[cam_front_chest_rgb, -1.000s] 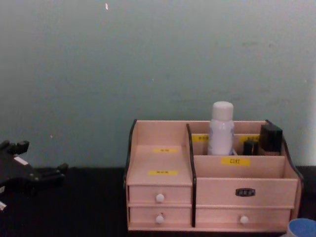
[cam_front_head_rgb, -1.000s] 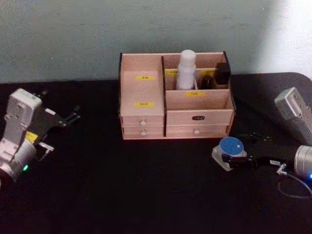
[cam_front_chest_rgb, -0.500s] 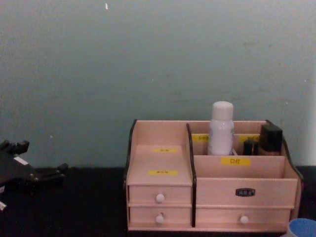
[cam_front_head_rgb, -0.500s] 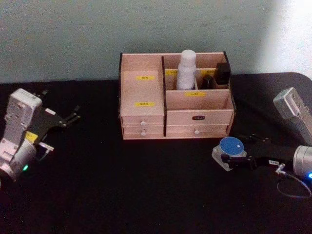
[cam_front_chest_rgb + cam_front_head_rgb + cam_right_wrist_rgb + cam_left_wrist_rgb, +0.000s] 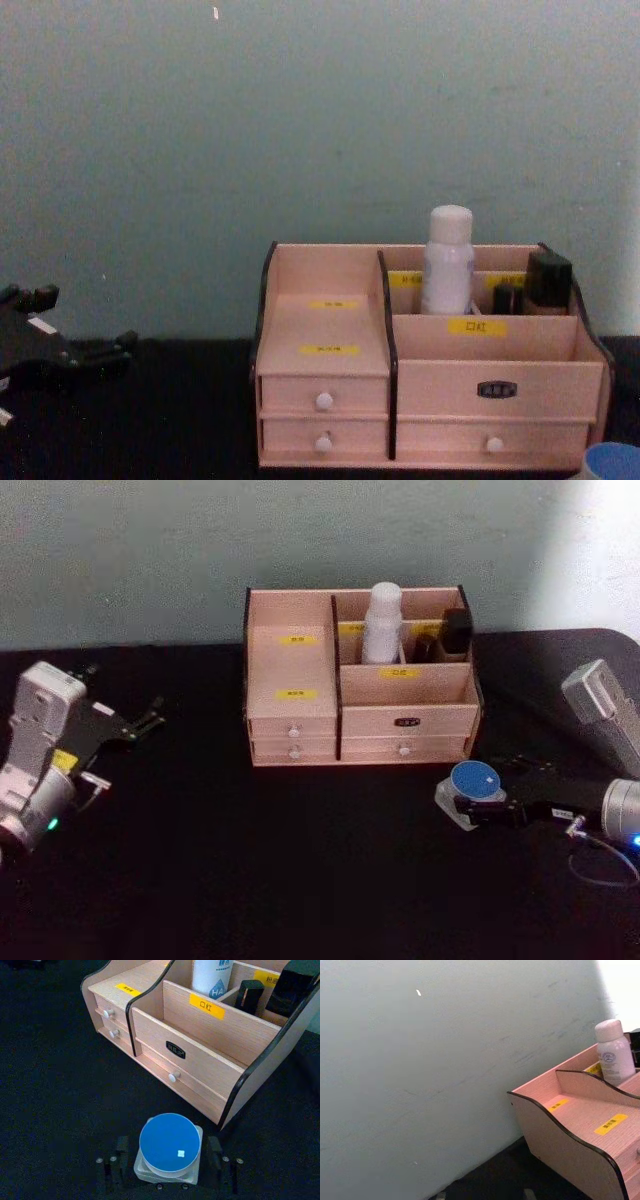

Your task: Pick up the facial cleanser and watermelon frost from the table and place them into the tiered storage box.

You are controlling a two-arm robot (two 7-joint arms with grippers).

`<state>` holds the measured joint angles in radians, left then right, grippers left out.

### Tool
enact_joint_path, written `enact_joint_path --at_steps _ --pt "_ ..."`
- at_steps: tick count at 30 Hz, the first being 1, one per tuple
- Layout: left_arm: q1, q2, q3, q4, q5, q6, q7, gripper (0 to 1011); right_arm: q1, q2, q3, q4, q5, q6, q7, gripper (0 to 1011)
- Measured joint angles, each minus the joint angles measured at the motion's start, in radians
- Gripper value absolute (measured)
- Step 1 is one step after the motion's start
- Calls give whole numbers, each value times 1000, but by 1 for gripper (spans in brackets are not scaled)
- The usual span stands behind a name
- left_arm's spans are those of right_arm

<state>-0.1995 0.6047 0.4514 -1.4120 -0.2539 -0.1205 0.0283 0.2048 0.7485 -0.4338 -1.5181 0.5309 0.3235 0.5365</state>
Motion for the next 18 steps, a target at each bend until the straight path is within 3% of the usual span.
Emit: enact_joint_path --at_steps 7,12,18 --pt "0 0 0 0 0 0 0 1001 0 0 0 0 0 0 0 866" --pt "0 0 0 0 0 0 0 1001 0 0 0 0 0 0 -1 708" --pt "0 0 0 0 0 0 0 1001 0 0 0 0 0 0 -1 705"
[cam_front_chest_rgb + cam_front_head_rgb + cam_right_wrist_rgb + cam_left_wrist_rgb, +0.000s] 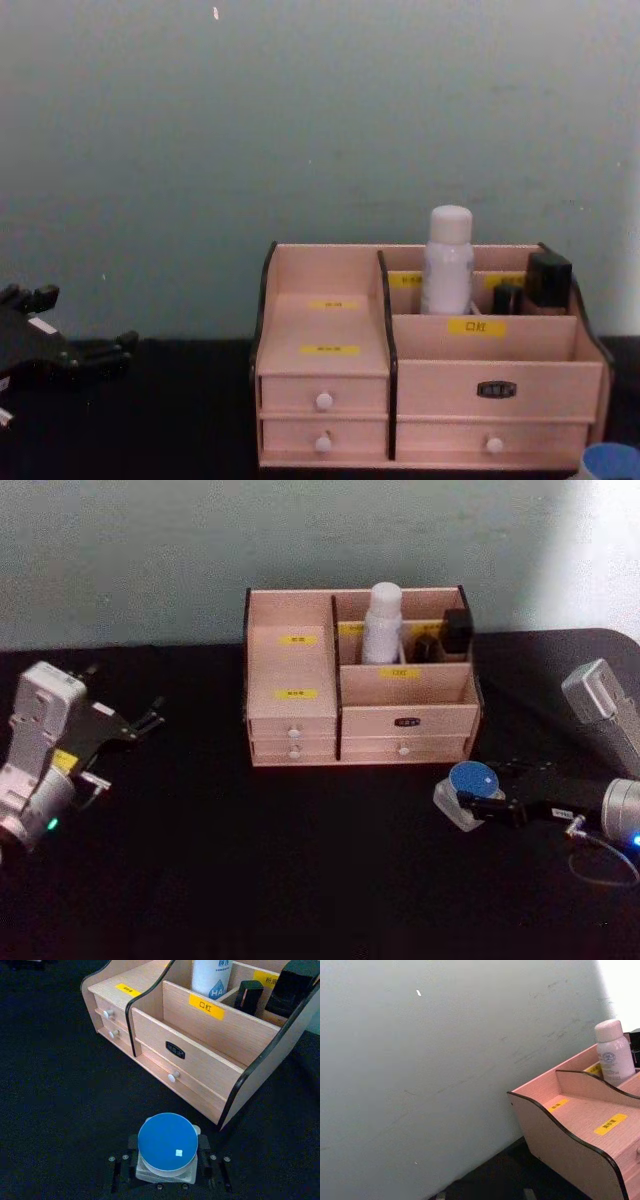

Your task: Pick up the facial cleanser and watermelon frost from the table and place them into the tiered storage box.

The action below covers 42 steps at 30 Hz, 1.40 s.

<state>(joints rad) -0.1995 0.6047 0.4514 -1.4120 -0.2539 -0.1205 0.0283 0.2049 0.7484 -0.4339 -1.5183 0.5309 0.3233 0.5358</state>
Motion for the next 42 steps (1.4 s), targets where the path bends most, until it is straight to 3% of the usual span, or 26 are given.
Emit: enact_joint_path --at_steps 11,21,30,42 --pt "0 0 0 0 0 0 0 1001 0 0 0 0 0 0 0 705" --pt "0 0 0 0 0 0 0 1001 25 7 -11 0 49 -15 87 705" --pt "0 0 0 0 0 0 0 1001 116 -22 -52 1 56 -53 138 705" --pt "0 0 0 0 0 0 0 1001 274 -115 -119 85 24 -104 165 705"
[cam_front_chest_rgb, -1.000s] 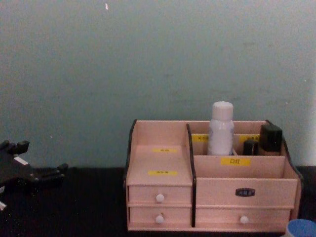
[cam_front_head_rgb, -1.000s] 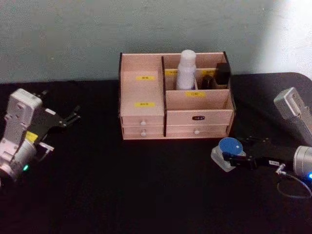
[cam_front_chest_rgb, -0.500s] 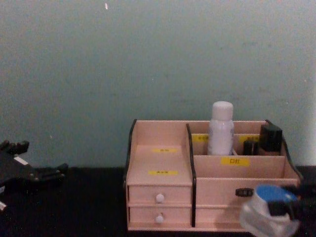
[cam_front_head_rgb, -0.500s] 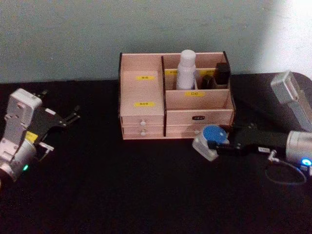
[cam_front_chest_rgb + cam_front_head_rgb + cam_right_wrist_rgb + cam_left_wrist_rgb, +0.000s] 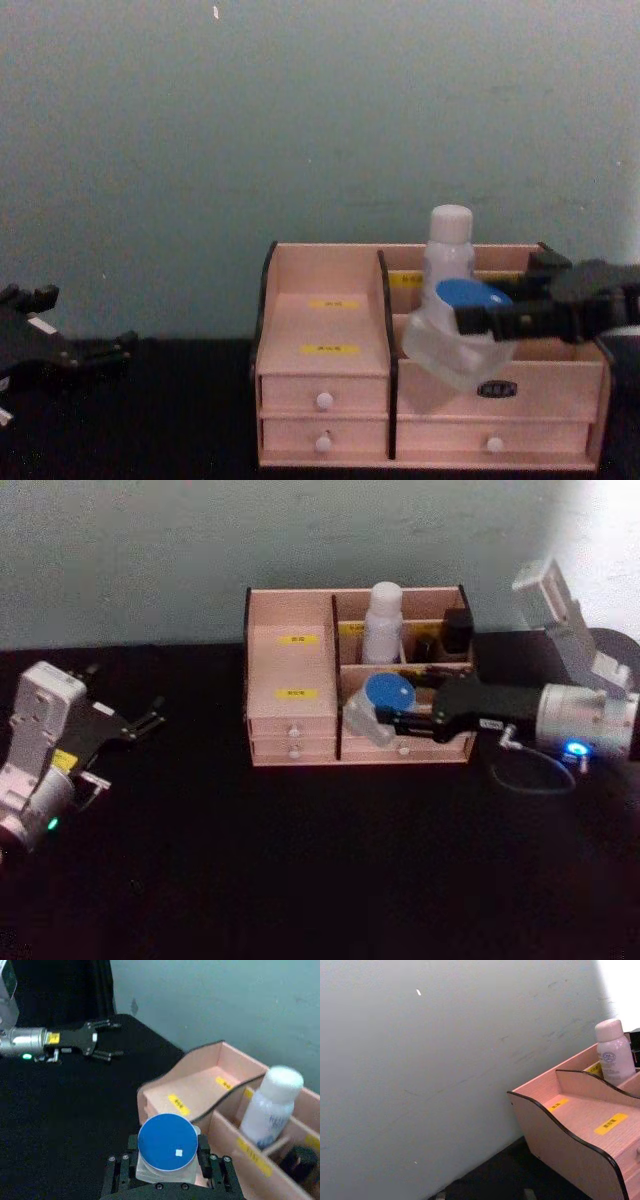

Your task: Pick up the facial cleanser and watermelon frost from the table and place them into the tiered storage box.

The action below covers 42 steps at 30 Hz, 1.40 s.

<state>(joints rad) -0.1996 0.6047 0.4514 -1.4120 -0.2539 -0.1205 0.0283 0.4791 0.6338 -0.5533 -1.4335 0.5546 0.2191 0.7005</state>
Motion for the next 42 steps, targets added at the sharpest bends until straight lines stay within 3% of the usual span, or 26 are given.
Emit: enact_joint_path --at_steps 10,17,25,42 --pt "0 0 0 0 0 0 0 1001 130 -105 -57 127 -35 -23 3 705" --pt "0 0 0 0 0 0 0 1001 193 -165 -87 214 -60 -44 14 705" --pt "0 0 0 0 0 0 0 1001 278 -254 -129 365 -112 -82 37 705" --pt "0 0 0 0 0 0 0 1001 374 -380 -143 589 -162 -125 75 705"
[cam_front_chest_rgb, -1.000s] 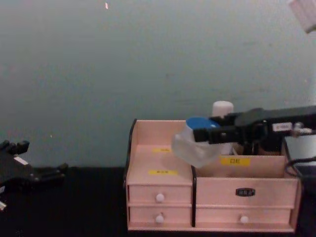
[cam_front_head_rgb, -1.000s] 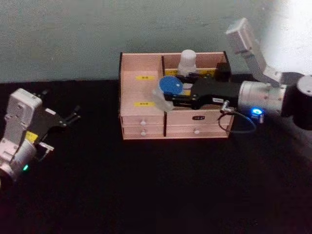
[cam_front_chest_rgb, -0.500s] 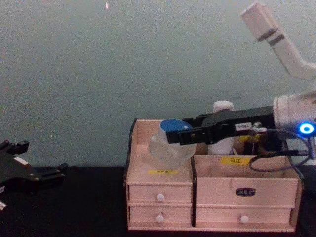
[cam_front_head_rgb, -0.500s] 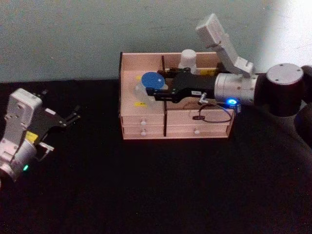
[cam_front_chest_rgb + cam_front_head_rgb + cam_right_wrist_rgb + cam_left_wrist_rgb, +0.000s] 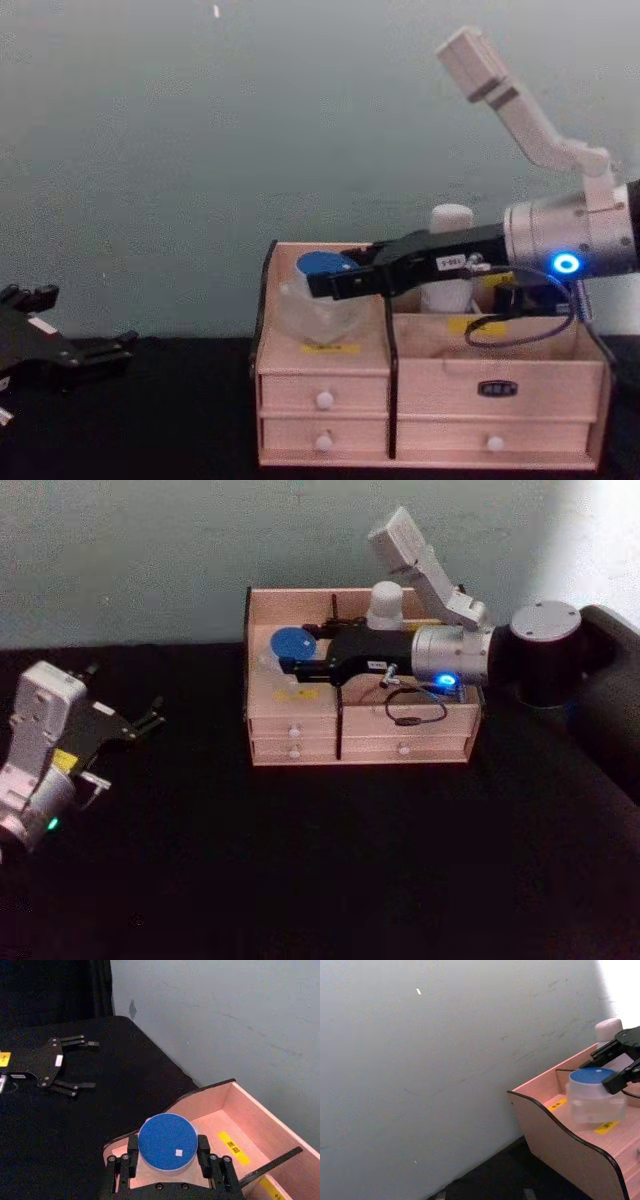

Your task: Pick up the facial cleanser and watermelon frost from the table and place them into the tiered storage box.

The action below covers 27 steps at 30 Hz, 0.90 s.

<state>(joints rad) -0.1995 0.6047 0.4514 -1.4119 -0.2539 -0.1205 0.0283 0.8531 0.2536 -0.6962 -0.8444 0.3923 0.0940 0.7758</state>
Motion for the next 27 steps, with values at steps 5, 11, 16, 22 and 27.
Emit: enact_joint_path --at_steps 5,11,16,22,27 --pt "0 0 0 0 0 0 0 1001 20 -27 3 56 -11 -6 12 705" --pt "0 0 0 0 0 0 0 1001 33 -45 12 98 -22 -8 20 705" --pt "0 0 0 0 0 0 0 1001 35 -51 22 109 -28 -8 19 705" --pt "0 0 0 0 0 0 0 1001 35 -52 26 110 -30 -7 15 705" --pt "0 0 0 0 0 0 0 1001 34 -51 25 110 -29 -6 15 705"
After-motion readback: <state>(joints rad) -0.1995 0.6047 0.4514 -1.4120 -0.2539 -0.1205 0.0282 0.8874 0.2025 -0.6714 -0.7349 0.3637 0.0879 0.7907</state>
